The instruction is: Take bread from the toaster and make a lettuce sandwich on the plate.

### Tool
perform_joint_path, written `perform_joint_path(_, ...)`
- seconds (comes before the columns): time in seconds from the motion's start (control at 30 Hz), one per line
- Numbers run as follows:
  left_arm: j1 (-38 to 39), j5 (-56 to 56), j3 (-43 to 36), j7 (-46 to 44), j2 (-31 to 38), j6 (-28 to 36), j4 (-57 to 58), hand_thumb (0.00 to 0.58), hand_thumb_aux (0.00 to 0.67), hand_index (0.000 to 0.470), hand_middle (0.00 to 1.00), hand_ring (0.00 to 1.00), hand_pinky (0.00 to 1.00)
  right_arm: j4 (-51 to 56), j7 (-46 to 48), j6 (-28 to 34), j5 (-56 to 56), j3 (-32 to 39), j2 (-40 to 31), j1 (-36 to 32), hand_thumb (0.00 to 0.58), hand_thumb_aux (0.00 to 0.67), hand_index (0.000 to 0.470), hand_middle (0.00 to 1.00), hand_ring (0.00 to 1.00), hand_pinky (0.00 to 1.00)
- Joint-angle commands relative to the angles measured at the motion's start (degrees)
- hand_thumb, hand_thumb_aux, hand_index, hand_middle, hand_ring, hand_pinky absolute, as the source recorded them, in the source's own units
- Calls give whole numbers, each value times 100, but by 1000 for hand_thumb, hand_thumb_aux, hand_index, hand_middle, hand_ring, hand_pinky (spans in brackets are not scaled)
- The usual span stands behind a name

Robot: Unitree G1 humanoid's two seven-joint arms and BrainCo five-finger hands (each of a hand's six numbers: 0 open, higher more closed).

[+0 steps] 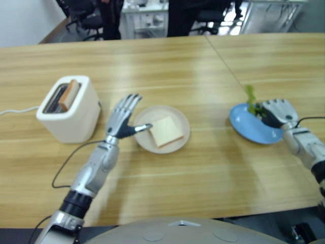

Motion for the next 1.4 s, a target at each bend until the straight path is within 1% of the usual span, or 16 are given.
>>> perform_joint_path(0.03,-35,-515,350,12,-36,-88,222,0,0,0,0,0,0,-1848,600,526,-25,-390,174,390,580,670,460,1000,1000,1000)
perform_joint_path(0.13,-97,-1006,572,-84,-144,-172,423,0,0,0,0,0,0,-2626,1019,757,-234,-319,576,394,580,670,460,1000,1000,1000)
perform_joint_path(0.27,-150,-1219,614,-150,-220,-261,626,0,0,0,0,0,0,-2483,1286,684,-564,219,1440,-72,580,670,460,1000,1000,1000)
perform_joint_path(0.4,-221,-1303,560,-210,-301,-333,798,0,0,0,0,0,0,-1656,1302,560,-929,855,2354,-579,580,670,460,1000,1000,1000)
perform_joint_path(0.53,-248,-1316,531,-253,-346,-342,880,0,0,0,0,0,0,-464,1150,401,-1233,1422,3046,-1028,580,670,460,1000,1000,1000)
perform_joint_path(0.7,-239,-1301,505,-286,-383,-336,911,0,0,0,0,0,0,1093,734,131,-1379,1879,3449,-1409,580,670,460,1000,1000,1000)
perform_joint_path(0.83,-225,-1272,477,-301,-404,-342,942,0,0,0,0,0,0,1637,445,-7,-1372,2009,3432,-1447,580,670,460,1000,1000,1000)
perform_joint_path(0.93,-228,-1256,454,-322,-409,-340,997,0,0,0,0,0,0,1292,491,-62,-1308,1998,3276,-1270,580,670,460,1000,1000,1000)
perform_joint_path(1.1,-178,-1229,440,-309,-410,-338,998,0,0,0,0,0,0,12,859,100,-1397,1952,3002,-918,580,670,460,1000,1000,1000)
perform_joint_path(1.13,-174,-1223,433,-307,-411,-341,1002,0,0,0,0,0,0,-259,950,148,-1415,1924,2953,-844,562,552,379,922,922,922)
perform_joint_path(1.17,-171,-1219,426,-308,-409,-342,1004,0,0,0,0,0,0,-505,1027,193,-1428,1893,2909,-778,562,552,379,922,922,922)
perform_joint_path(1.2,-169,-1216,421,-310,-407,-345,1004,0,0,0,0,0,0,-749,1114,231,-1428,1852,2869,-710,541,497,341,847,847,847)
perform_joint_path(1.3,-171,-1217,411,-317,-401,-353,1011,0,0,0,0,0,0,-1371,1341,327,-1402,1732,2778,-532,539,491,337,843,843,843)
perform_joint_path(1.33,-174,-1216,406,-311,-399,-357,1025,0,0,0,0,0,0,-1546,1411,354,-1394,1697,2760,-477,543,502,345,843,843,843)
perform_joint_path(1.37,-176,-1217,399,-306,-397,-362,1041,0,0,0,0,0,0,-1723,1483,387,-1404,1667,2741,-416,555,531,364,847,847,847)
perform_joint_path(1.4,-178,-1215,393,-300,-395,-365,1056,0,0,0,0,0,0,-1894,1551,421,-1415,1642,2725,-355,555,531,364,847,847,847)
